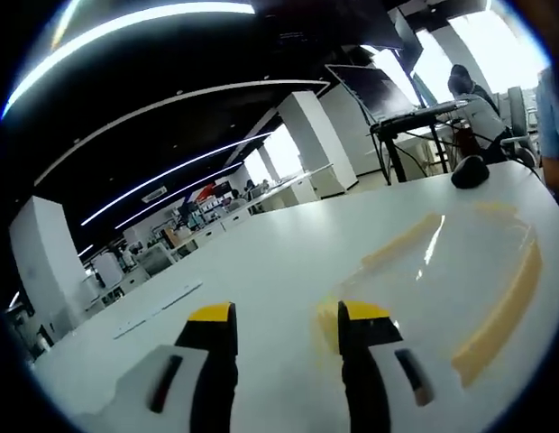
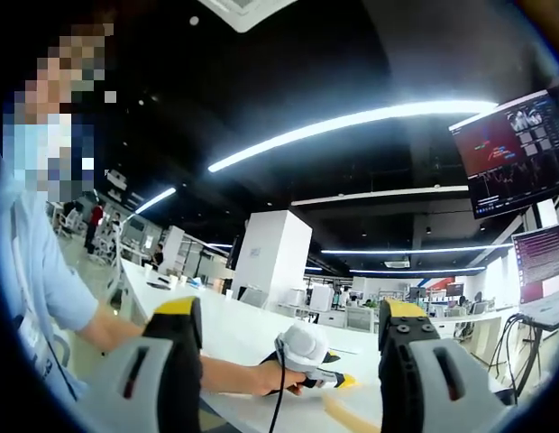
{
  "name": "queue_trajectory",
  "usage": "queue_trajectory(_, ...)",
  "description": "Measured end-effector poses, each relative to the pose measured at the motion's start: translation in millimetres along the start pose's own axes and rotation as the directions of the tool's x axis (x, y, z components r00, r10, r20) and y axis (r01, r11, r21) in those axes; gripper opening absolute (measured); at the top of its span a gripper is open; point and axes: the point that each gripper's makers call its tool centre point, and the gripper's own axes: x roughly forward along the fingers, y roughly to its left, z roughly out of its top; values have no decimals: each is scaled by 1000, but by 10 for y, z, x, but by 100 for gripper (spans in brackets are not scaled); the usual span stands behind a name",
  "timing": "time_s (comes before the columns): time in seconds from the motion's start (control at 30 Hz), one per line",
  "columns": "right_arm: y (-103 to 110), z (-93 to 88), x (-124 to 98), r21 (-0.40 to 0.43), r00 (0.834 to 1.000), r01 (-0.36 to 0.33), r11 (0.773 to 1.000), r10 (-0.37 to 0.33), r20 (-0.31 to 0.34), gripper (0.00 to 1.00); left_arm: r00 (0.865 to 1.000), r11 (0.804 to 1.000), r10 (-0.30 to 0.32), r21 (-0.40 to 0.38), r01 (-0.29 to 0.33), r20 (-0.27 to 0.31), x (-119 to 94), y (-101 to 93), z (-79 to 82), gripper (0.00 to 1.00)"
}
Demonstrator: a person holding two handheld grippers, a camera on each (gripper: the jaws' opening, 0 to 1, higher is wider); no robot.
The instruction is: Snap each plastic latch of the storage box into its locked position after aligning the lid with the box until every specified latch is closed and the lid sits flush.
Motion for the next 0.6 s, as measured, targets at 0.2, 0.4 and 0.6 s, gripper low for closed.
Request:
queue_trajectory(0.2,9,12,-2,-2,1000,-4,1000,4,2,80,1000,1000,-7,-4,7,-3,-2,-4,8,38)
queue_trajectory(0.4,18,10,0,1,1000,-6,1000,6,0,80,999,999,-38,-35,38,-7,20,-47,1,30)
queue_trajectory(0.6,-12,23,-20,3,1000,2,1000,-2,6,80,997,995,-81,-62,80,-11,-7,-143,5,28)
